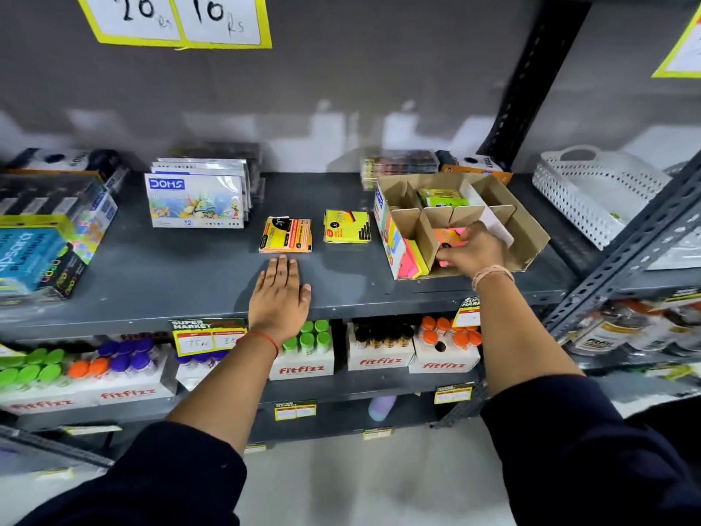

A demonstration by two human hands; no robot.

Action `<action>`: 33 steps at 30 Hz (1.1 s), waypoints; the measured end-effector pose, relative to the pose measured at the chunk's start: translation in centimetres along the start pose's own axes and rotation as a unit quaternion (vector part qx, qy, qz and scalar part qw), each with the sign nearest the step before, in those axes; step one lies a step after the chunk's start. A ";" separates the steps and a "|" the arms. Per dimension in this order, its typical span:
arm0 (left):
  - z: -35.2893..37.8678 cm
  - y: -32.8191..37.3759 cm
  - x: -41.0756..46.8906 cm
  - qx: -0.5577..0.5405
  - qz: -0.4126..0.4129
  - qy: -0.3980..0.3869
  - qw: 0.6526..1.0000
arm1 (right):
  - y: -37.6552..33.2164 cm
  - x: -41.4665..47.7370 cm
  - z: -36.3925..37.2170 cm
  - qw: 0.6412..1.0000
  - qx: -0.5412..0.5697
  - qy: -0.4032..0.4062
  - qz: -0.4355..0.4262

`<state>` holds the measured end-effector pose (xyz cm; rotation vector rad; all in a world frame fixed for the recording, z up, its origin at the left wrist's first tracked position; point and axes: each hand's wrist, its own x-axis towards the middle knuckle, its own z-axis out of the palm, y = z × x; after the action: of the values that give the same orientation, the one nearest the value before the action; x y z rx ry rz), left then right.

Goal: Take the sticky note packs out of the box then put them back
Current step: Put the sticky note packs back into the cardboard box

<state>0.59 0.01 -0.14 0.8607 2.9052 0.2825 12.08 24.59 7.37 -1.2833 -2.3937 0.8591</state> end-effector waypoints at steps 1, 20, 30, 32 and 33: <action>0.0 0.0 0.0 0.001 0.000 0.000 1.000 | 0.3 0.0 0.3 1.000 -0.004 -0.011 -0.013; -0.8 -0.3 -0.2 -0.014 0.007 0.000 1.000 | -9.8 1.1 0.5 0.928 -0.142 -0.062 -0.338; 0.3 -0.6 0.7 -0.017 0.005 0.013 1.000 | -12.6 5.3 11.4 0.786 -0.481 -0.266 -0.284; 0.5 -0.7 0.9 -0.018 0.004 0.016 1.000 | -12.6 6.4 12.4 0.786 -0.488 -0.274 -0.264; 0.5 -0.7 1.0 -0.018 0.002 0.018 1.000 | -12.9 6.8 12.6 0.790 -0.482 -0.281 -0.254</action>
<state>-0.50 0.08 -0.83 0.8637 2.9219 0.3524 -6.54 20.17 5.48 -0.4846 -3.6191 -0.2923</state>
